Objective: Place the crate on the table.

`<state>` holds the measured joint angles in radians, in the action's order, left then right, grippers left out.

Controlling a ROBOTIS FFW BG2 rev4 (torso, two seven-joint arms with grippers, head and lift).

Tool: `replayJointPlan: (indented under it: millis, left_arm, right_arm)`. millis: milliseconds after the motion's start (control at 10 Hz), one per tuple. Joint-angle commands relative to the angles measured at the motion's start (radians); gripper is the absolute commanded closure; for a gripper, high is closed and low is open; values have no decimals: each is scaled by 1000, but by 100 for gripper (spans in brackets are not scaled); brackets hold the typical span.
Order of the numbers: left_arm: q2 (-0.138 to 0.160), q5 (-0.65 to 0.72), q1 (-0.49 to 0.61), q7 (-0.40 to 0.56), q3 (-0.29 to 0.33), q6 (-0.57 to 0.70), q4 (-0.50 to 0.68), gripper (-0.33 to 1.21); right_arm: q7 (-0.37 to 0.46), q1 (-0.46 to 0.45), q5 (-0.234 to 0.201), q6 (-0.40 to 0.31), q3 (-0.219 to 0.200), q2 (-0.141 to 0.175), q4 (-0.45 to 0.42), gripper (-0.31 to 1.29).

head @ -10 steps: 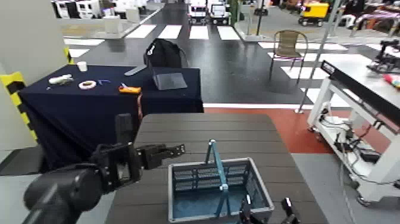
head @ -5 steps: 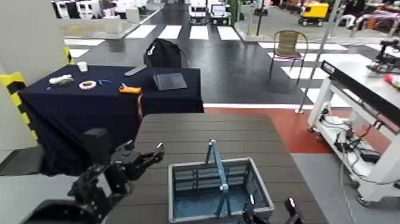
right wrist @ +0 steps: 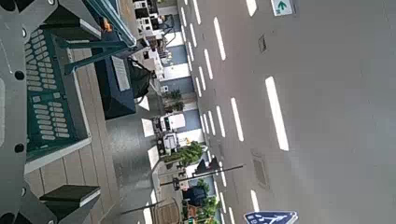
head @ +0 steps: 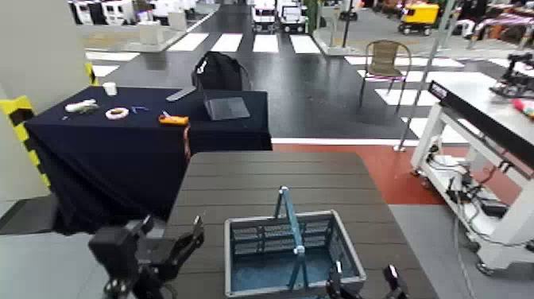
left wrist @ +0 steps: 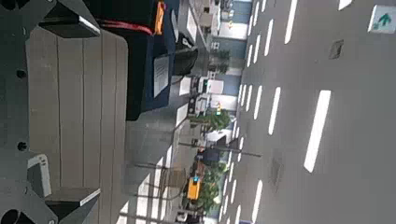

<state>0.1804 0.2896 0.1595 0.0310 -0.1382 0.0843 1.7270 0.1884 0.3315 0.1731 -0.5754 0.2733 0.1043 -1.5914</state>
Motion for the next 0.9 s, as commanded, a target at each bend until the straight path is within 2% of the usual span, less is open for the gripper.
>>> replayJointPlan:
  millis: [100,600,900]
  left_arm:
    - [2,-67,83,99,-35,129,-12,11]
    - [2,-178,161,231,-49,233,-1,11]
    - [5,-179,166,241,-54,233,0,11]
  right_arm:
    - [6,12,-14,5,-8,-3,-13,13]
    - [6,27,-24,17,-20,-9,-22,13]
    - [6,29,-34,22,-23,-11,-25,13]
